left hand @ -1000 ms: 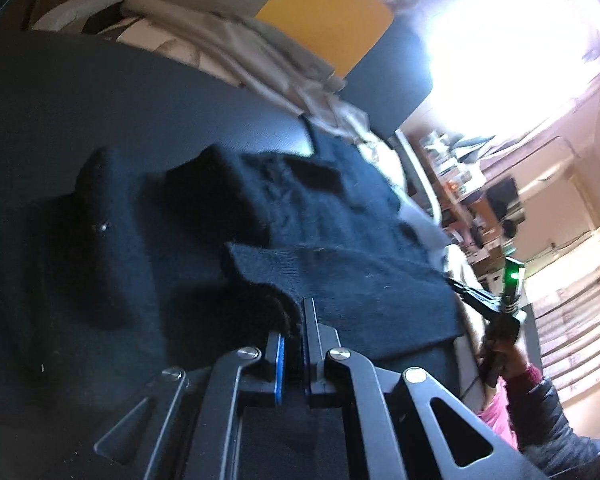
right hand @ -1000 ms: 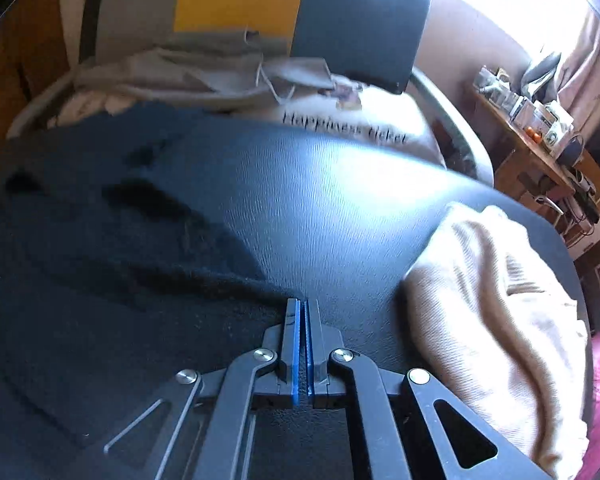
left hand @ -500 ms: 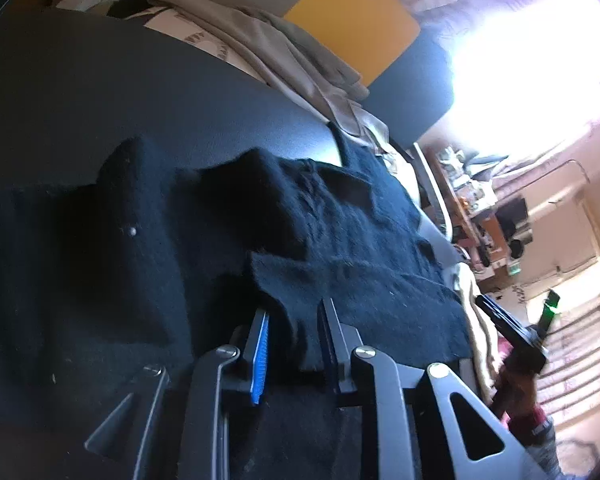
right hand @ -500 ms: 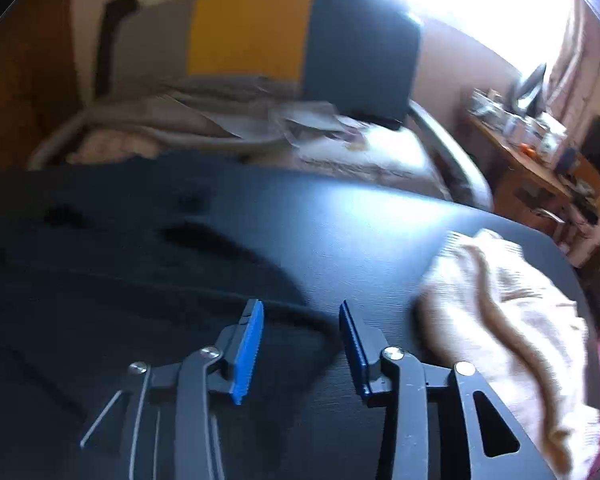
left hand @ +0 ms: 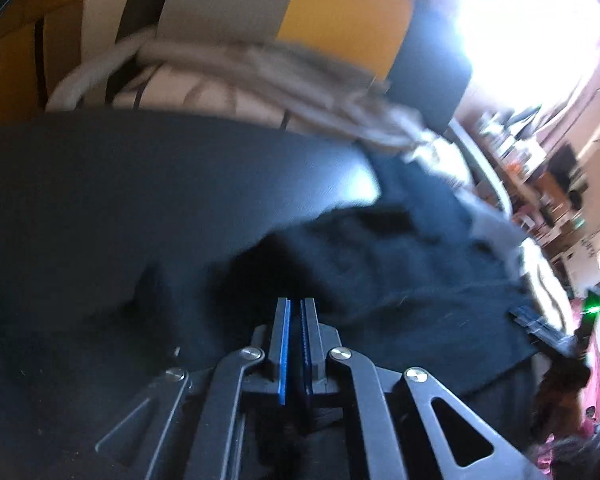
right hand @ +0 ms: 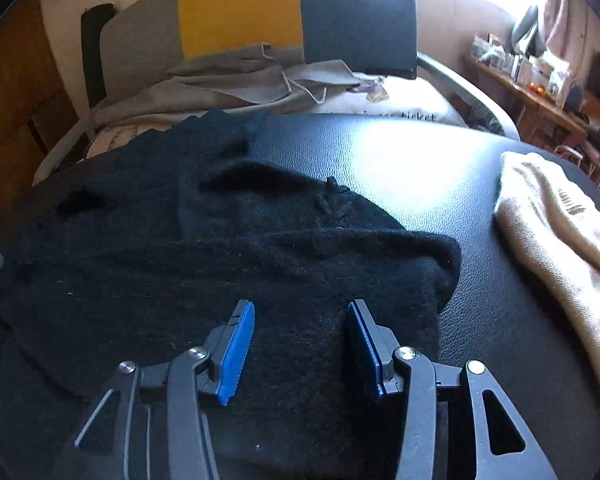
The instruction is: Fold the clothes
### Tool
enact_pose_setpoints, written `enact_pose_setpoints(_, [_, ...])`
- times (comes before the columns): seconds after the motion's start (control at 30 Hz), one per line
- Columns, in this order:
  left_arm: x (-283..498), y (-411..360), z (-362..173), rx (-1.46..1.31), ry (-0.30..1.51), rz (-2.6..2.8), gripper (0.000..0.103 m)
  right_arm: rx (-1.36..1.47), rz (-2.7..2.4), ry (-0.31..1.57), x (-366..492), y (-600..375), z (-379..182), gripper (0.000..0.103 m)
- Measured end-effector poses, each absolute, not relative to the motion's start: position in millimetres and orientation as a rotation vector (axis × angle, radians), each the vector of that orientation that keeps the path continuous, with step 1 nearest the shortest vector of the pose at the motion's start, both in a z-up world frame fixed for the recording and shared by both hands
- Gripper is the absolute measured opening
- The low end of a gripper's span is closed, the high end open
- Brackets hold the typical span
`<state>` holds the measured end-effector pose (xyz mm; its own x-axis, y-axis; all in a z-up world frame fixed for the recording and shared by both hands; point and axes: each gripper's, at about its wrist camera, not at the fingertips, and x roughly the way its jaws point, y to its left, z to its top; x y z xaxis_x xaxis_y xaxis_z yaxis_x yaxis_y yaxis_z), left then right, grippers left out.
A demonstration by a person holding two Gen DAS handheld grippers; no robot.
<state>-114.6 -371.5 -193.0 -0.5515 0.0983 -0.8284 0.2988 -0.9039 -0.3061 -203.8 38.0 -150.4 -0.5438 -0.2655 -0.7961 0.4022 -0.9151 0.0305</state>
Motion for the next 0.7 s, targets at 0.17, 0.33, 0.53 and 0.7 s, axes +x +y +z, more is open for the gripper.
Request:
enact_pose_setpoints(0.17, [-102, -380, -205, 1.364, 0.730, -2.587, 0.002, 1.183, -2.491, 0.255, -199, 36, -155, 0.057])
enact_pose_setpoints(0.33, [-89, -381, -196, 1.290, 0.768, -2.561, 0.012, 1.169, -2.519, 0.283, -195, 33, -157, 0.061])
enact_pose_setpoints(0.53, [-13, -380, -180, 1.137, 0.966, -2.522, 0.023, 1.173, -2.531, 0.264, -197, 37, -158, 0.066])
enact_pose_setpoints(0.7, [65, -400, -187, 1.072, 1.038, -2.379, 0.027, 1.174, -2.546, 0.259, -197, 38, -158, 0.071])
